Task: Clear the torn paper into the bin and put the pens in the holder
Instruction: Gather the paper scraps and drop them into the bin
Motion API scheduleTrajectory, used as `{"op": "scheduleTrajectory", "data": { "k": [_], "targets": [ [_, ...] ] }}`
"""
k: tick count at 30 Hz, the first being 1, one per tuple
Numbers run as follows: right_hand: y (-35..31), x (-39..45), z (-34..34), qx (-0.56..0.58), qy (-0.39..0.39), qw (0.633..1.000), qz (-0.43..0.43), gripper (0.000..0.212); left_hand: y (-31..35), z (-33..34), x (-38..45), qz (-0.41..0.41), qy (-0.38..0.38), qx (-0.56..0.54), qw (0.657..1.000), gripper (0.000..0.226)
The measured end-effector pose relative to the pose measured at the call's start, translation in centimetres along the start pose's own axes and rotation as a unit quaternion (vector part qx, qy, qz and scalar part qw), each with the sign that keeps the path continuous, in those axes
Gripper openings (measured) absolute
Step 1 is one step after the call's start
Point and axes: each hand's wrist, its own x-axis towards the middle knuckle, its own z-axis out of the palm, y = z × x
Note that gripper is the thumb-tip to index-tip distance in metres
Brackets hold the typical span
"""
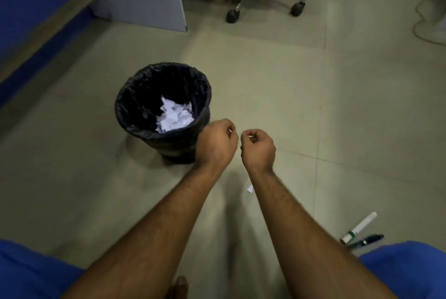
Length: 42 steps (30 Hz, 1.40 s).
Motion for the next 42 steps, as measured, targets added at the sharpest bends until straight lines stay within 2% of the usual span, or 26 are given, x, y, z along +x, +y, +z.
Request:
{"op": "scheduleTrajectory", "data": {
  "k": [2, 4, 6, 8, 11, 16, 19, 25, 33, 38, 42],
  "targets": [
    [3.5, 0.2, -1.0, -0.046, -0.001, 0.999, 0.027, 0.011, -0.6, 3.2, -1.1, 0.022, -0.049, 0.04, 0.998, 0.019],
    [7.1, 0.0, -2.0, -0.107, -0.022, 0.993, 0.055, 0.016, -1.9, 6.6, -2.7, -0.004, -0.125, 0.064, 0.99, 0.024],
    [10.5, -0.3, -2.9, -0.182, -0.064, 0.979, 0.07, 0.023, -3.9, 9.7, -4.4, -0.026, -0.214, 0.116, 0.97, 0.034],
    [13.4, -0.9, -3.5, -0.243, -0.104, 0.961, 0.078, 0.034, -6.0, 12.0, -5.9, -0.012, -0.285, 0.193, 0.939, 0.042],
    [15.9, -1.9, -4.0, -0.279, -0.134, 0.948, 0.075, 0.049, -8.4, 13.2, -7.4, -0.006, -0.331, 0.234, 0.914, 0.065],
    [16.7, -2.7, -2.6, -0.363, -0.114, 0.924, -0.027, 0.028, -9.5, 13.7, -7.6, 0.001, -0.332, 0.245, 0.911, 0.079],
    [16.6, -2.1, -1.7, -0.39, -0.108, 0.912, -0.058, 0.029, -9.3, 14.0, -7.4, 0.003, -0.337, 0.27, 0.902, 0.081],
    [17.2, -1.9, -0.7, -0.372, -0.11, 0.921, -0.033, 0.022, -9.4, 14.0, -7.4, 0.002, -0.337, 0.271, 0.902, 0.081],
    [18.0, -2.3, -1.5, -0.275, -0.047, 0.96, -0.028, 0.016, -9.4, 13.9, -7.3, 0.004, -0.34, 0.27, 0.901, 0.08],
    [18.1, -1.5, -1.8, -0.341, -0.093, 0.935, -0.032, 0.019, -9.2, 14.1, -7.4, 0.0, -0.336, 0.273, 0.901, 0.08],
    [18.3, -1.3, -1.5, -0.366, -0.091, 0.925, -0.048, 0.024, -9.2, 13.9, -7.2, 0.004, -0.34, 0.273, 0.9, 0.08]
  ]
}}
